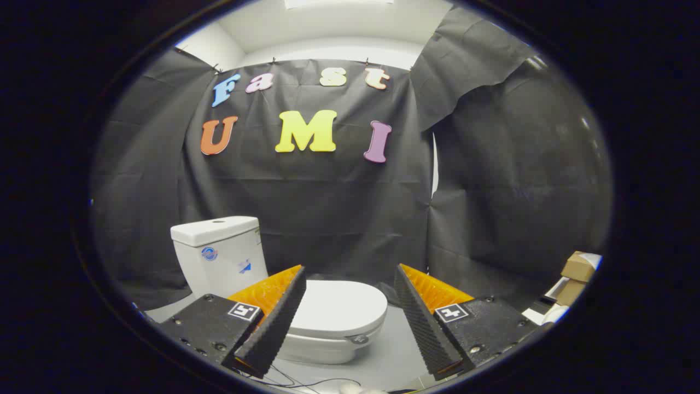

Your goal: Open the toilet lid.

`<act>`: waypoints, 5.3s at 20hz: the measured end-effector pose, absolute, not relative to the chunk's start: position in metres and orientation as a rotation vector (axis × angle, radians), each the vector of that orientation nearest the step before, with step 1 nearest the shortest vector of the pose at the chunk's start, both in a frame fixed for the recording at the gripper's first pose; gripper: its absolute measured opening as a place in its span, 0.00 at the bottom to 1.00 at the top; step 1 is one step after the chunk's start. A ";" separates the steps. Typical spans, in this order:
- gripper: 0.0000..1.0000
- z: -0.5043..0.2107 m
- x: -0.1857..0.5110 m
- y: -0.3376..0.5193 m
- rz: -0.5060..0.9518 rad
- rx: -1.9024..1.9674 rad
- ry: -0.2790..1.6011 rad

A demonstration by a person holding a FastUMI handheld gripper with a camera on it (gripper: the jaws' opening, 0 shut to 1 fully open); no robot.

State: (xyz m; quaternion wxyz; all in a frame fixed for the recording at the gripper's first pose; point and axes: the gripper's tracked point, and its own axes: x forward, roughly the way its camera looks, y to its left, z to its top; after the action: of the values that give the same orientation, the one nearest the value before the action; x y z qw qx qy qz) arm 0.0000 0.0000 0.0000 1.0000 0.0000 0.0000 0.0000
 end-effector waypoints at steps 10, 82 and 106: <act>1.00 -0.002 0.001 0.007 0.022 0.017 0.006; 0.05 -0.314 0.179 -0.024 0.054 1.266 0.736; 0.04 -0.186 0.173 0.027 0.127 0.904 0.536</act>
State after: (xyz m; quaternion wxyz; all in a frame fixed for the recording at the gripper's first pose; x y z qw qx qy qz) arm 0.1733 0.0268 -0.1858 0.8631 0.4311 0.2559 0.0605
